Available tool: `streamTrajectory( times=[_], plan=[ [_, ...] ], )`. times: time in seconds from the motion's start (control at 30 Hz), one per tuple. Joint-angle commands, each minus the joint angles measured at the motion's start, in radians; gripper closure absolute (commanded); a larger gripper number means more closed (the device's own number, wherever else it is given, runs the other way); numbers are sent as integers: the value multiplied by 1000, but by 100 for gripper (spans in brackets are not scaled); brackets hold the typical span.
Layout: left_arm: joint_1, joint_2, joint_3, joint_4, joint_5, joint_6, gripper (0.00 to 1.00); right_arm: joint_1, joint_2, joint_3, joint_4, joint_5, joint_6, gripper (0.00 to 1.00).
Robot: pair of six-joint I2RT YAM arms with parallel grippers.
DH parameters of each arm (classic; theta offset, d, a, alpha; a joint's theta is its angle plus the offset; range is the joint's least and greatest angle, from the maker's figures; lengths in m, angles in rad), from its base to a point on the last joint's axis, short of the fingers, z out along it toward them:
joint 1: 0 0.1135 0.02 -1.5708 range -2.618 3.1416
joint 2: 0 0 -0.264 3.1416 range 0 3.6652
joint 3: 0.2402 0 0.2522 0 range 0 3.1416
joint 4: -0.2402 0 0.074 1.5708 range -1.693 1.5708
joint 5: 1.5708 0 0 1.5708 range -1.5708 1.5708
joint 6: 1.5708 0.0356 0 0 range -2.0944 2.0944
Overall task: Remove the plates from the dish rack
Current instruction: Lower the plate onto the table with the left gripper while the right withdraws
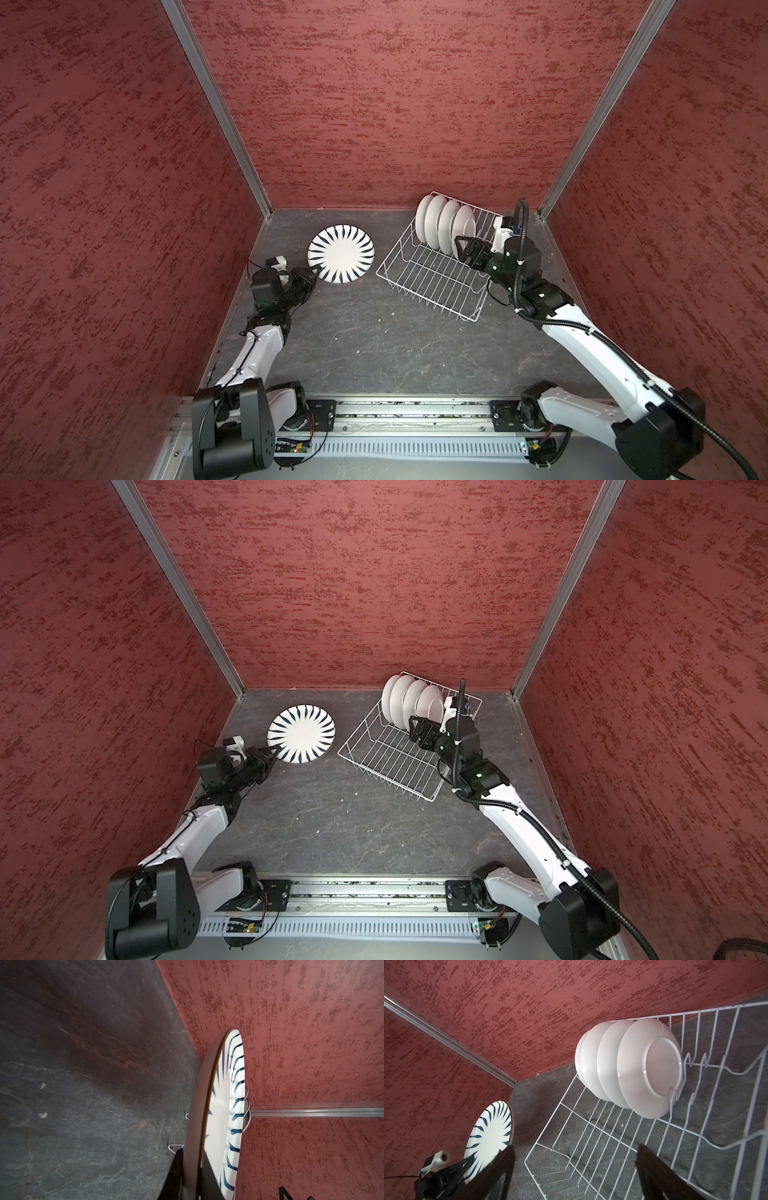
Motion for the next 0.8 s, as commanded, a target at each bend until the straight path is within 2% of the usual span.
streamTrajectory(
  times=[0.0,0.17,0.4,0.6,0.77],
  plan=[
    [9,57,42,224,-5,-20,100,-6,26,16,38,28,-43,8],
    [10,202,87,274,-29,22,100,-12,52,8,101,0,-63,8],
    [11,397,102,418,-30,-27,100,-36,61,17,80,-1,-97,7],
    [11,458,167,324,-76,19,100,-63,96,54,65,-27,-138,7],
    [21,521,207,280,-69,45,100,-71,138,60,69,-38,-117,7]
  ],
)
